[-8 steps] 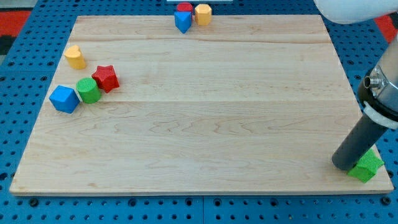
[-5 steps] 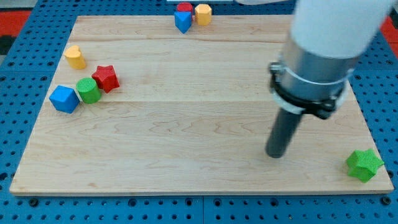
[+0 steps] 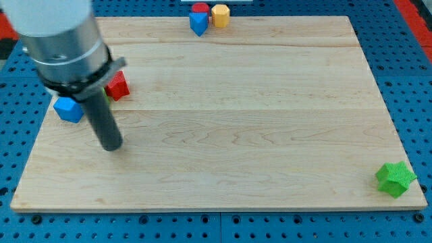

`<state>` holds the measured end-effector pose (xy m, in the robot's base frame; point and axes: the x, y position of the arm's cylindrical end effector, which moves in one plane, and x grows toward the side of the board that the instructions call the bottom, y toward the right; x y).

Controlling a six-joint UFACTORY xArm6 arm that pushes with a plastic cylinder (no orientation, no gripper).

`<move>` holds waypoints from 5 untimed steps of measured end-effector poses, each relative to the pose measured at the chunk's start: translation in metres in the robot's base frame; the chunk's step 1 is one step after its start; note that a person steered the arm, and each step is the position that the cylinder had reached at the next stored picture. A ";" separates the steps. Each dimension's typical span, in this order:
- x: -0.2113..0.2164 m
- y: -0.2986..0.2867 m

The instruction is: Point at the blue cube

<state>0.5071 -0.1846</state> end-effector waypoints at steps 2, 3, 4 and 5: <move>-0.034 -0.096; -0.041 -0.120; -0.047 -0.120; -0.081 -0.120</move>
<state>0.4260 -0.3048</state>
